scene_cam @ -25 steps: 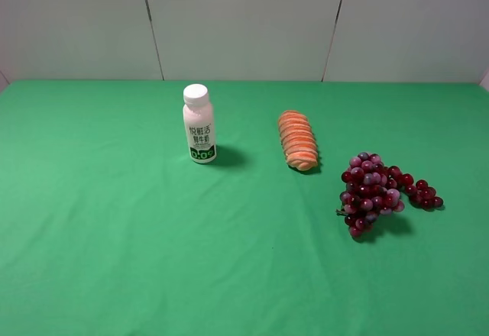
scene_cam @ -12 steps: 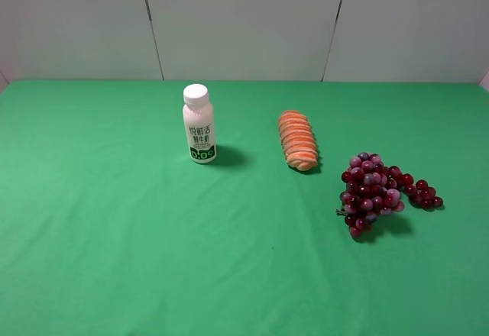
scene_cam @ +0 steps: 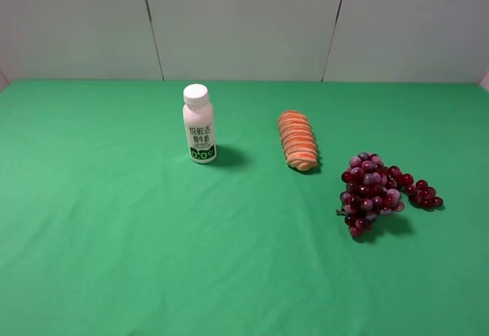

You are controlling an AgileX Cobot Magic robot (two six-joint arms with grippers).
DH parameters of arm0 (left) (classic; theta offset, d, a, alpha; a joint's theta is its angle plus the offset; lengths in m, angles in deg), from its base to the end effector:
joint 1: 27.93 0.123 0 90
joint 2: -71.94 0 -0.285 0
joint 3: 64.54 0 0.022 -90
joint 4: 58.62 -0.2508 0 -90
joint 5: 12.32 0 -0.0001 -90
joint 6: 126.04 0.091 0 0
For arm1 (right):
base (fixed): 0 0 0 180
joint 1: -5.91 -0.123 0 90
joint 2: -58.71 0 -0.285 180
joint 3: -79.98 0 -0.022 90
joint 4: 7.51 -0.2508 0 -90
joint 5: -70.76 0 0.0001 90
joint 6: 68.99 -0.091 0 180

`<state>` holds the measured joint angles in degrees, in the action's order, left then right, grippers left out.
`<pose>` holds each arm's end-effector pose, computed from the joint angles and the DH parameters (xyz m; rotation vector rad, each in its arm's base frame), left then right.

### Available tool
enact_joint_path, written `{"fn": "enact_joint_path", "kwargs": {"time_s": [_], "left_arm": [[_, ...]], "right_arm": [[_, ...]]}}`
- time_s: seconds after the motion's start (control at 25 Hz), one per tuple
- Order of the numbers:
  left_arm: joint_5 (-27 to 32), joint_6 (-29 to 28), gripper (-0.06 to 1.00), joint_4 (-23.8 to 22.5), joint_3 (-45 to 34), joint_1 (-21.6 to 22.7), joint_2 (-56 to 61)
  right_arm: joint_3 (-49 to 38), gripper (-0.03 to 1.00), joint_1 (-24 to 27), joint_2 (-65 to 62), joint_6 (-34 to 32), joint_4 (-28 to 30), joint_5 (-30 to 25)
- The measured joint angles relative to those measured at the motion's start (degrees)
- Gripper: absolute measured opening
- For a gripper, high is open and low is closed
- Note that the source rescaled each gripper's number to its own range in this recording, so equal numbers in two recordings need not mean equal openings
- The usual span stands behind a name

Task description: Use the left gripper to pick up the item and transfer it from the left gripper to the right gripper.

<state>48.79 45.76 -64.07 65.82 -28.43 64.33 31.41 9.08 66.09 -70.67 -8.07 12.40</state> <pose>-0.0036 0.0076 0.2719 -0.1423 2.0571 0.0206 -0.0042 0.0010 0.2807 0.0842 1.9933 -0.0051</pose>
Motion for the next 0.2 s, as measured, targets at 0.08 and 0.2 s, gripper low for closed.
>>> {"fn": "enact_joint_path", "kwargs": {"time_s": [0.08, 0.2], "left_arm": [[0.00, 0.00, 0.80, 0.00, 0.00, 0.00, 0.00], [0.00, 0.00, 0.80, 0.00, 0.00, 0.00, 0.00]], "right_arm": [[0.00, 1.00, 0.00, 0.00, 0.00, 0.00, 0.00], [0.00, 1.00, 0.00, 0.00, 0.00, 0.00, 0.00]]}}
